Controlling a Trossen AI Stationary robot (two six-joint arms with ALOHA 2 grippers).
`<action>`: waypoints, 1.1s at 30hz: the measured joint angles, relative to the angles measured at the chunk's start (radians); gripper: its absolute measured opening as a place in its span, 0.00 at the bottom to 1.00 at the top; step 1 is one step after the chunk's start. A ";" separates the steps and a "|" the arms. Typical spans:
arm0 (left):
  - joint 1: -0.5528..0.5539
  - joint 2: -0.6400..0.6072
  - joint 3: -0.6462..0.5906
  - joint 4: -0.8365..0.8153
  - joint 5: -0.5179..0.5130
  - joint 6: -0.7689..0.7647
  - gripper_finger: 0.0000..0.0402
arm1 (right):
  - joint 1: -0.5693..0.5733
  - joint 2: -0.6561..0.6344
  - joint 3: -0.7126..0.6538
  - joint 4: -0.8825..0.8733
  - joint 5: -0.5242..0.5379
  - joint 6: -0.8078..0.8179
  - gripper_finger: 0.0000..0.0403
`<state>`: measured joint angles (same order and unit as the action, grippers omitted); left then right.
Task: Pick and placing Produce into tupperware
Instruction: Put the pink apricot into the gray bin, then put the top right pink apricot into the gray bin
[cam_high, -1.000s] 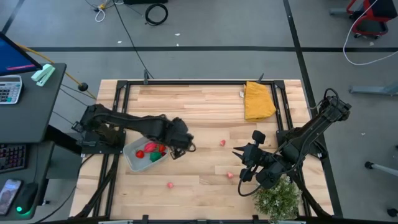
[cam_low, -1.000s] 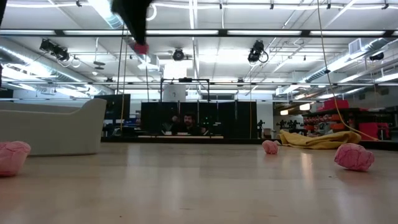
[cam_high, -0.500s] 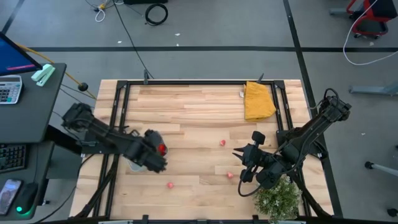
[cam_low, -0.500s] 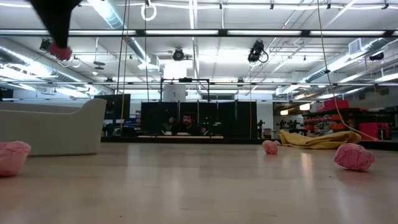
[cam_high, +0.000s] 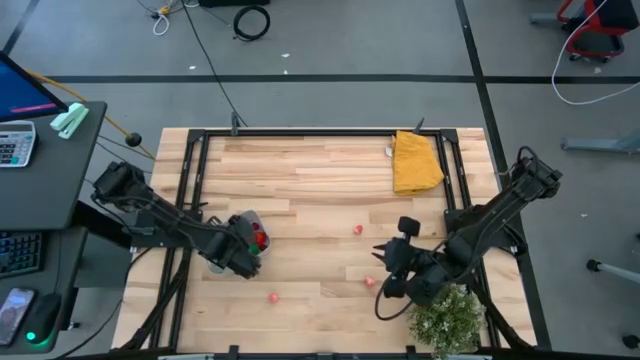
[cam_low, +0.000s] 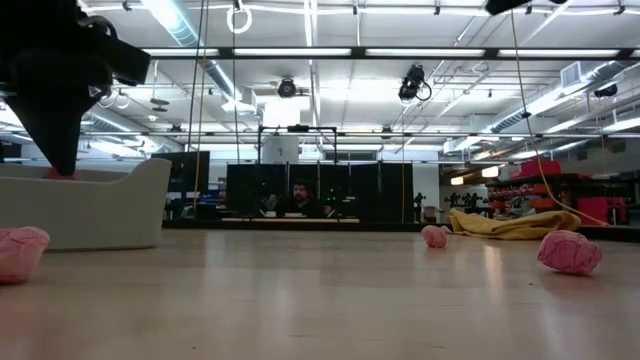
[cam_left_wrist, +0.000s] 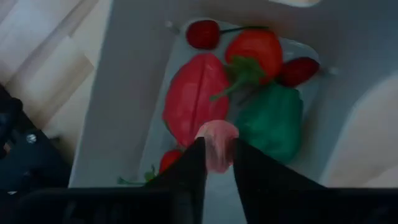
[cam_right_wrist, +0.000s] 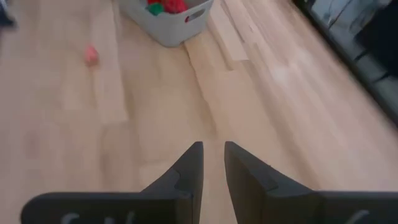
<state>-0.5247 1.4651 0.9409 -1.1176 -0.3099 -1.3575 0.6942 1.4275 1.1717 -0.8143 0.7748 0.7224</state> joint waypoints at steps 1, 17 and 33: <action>0.006 0.000 0.000 -0.004 0.000 0.000 0.25 | -0.009 0.006 0.000 0.000 0.000 -0.049 0.18; 0.030 0.000 0.303 -0.252 -0.037 0.089 0.49 | -0.295 0.060 0.000 -0.041 -0.286 -0.133 0.24; 0.047 0.000 0.400 -0.288 -0.063 0.089 0.45 | -0.499 0.283 0.000 -0.061 -0.538 -0.113 0.52</action>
<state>-0.4781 1.4651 1.3407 -1.4055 -0.3729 -1.2680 0.1953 1.7105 1.1717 -0.8753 0.2364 0.6090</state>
